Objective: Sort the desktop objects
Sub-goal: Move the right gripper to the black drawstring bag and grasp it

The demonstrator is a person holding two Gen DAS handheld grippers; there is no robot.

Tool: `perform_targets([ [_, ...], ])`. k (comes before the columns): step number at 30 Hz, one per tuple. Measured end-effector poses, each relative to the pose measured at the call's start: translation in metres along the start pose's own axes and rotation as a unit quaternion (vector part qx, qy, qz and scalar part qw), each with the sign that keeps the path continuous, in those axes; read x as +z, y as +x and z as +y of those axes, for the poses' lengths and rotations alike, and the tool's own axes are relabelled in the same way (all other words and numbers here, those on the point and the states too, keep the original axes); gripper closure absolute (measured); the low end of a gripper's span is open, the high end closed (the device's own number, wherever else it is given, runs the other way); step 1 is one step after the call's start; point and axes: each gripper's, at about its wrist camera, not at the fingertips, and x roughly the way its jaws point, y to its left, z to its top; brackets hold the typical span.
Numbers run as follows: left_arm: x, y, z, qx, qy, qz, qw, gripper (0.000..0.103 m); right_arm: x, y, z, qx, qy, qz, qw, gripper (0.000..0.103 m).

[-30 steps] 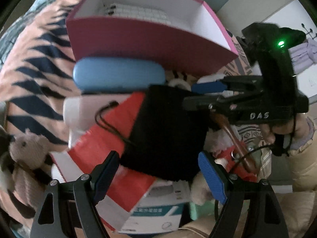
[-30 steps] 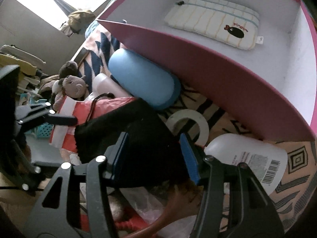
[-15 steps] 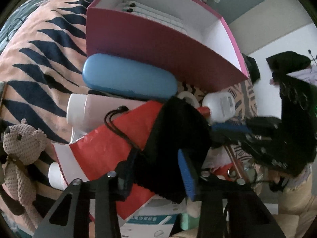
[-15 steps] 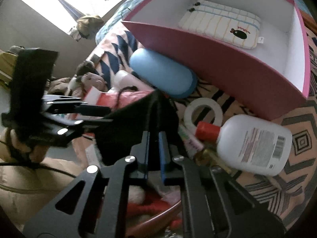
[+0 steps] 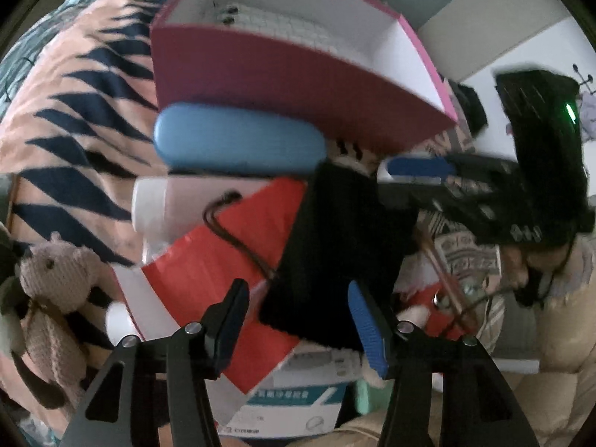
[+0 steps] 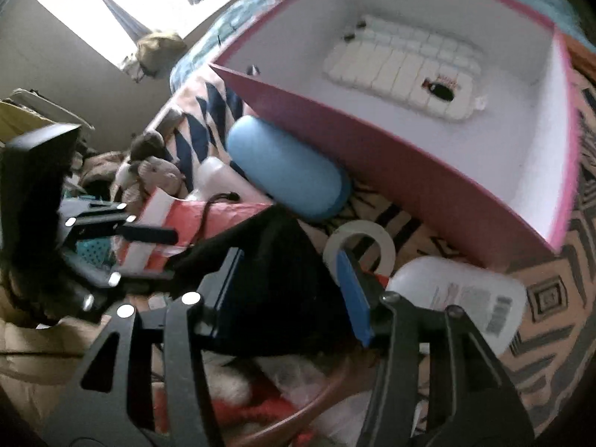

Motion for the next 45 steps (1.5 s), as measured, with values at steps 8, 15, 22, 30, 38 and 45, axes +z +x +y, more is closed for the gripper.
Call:
perform_targets([
  [8,-0.005,0.003,0.003,-0.009,-0.012,-0.003,0.9999,0.046,0.001,0.028,0.008,0.027,-0.039,0.053,0.997,0.096],
  [15,0.001,-0.018,0.017,-0.01,-0.021,-0.035,0.9991,0.046,0.0,-0.053,0.008,0.076,0.023,-0.091,0.993,0.097],
  [22,0.022,-0.024,0.026,-0.009,-0.025,-0.066,0.9975,0.045,0.006,-0.051,-0.016,0.108,0.122,-0.15,0.975,0.097],
  [30,0.037,-0.002,0.037,-0.022,-0.023,-0.043,0.9986,0.045,-0.003,-0.025,-0.034,0.11,0.176,-0.125,0.97,0.096],
  [38,0.043,0.02,0.038,-0.032,-0.017,-0.015,0.9992,0.045,-0.014,-0.018,-0.045,0.089,0.184,-0.1,0.974,0.094],
  [45,0.049,0.022,0.036,-0.046,0.001,-0.011,0.9989,0.049,-0.017,-0.011,-0.044,0.074,0.176,-0.088,0.978,0.094],
])
